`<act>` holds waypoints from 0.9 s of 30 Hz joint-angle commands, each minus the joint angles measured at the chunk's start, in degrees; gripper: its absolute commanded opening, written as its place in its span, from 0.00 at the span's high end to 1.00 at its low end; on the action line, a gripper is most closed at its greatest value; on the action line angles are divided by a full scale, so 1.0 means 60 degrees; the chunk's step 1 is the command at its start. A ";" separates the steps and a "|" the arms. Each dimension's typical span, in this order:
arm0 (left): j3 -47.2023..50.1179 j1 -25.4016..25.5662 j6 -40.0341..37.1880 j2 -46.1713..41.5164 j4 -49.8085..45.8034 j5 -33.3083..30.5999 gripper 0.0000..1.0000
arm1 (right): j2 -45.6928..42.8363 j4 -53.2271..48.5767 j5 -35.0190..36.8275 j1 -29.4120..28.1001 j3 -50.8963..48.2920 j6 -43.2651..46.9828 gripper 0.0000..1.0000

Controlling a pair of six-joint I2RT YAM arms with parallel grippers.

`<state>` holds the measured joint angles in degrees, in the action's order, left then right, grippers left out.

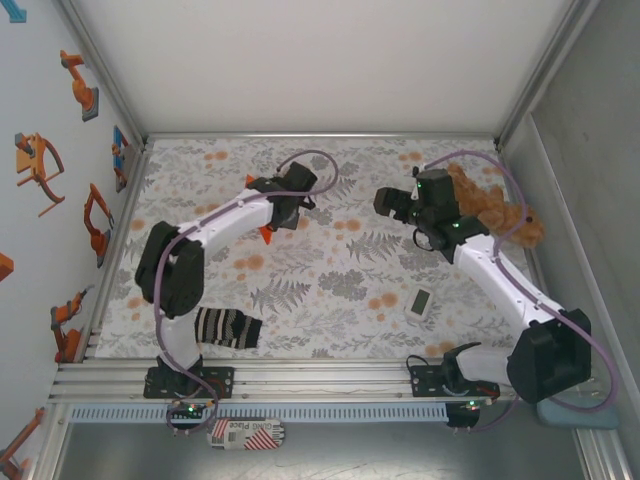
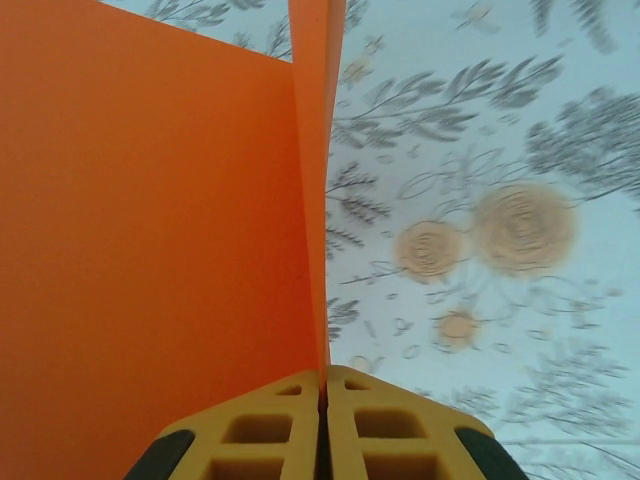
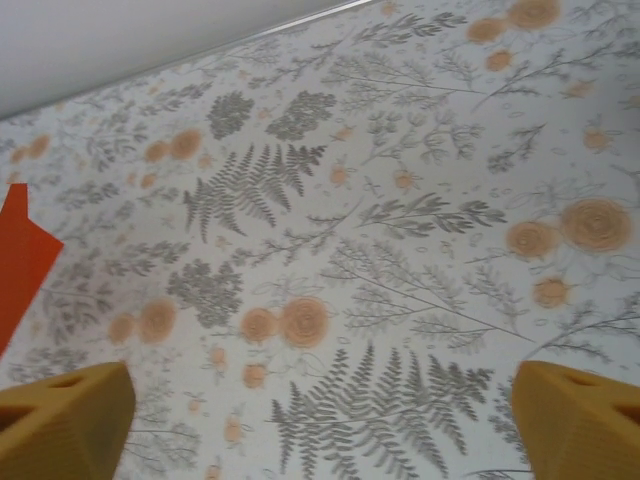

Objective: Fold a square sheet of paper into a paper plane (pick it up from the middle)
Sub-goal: Turn over the paper at the center of the table.

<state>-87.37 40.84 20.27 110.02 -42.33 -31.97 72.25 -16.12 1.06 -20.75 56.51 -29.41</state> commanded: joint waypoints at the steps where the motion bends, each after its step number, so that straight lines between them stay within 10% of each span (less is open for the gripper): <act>1: -0.0618 0.0346 -0.0327 0.0769 -0.1127 -0.1952 0.91 | -0.0315 -0.0370 0.0857 0.0027 -0.0203 0.0216 0.01; 27: -0.2106 0.1365 -0.0217 0.3882 -0.1592 -0.2223 0.82 | -0.0123 -0.0616 0.0878 0.0106 -0.0254 -0.0633 0.15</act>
<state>-98.32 48.45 18.65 133.10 -49.93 -46.59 70.94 -19.03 5.74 -20.47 54.28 -31.35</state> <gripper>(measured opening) 0.177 0.847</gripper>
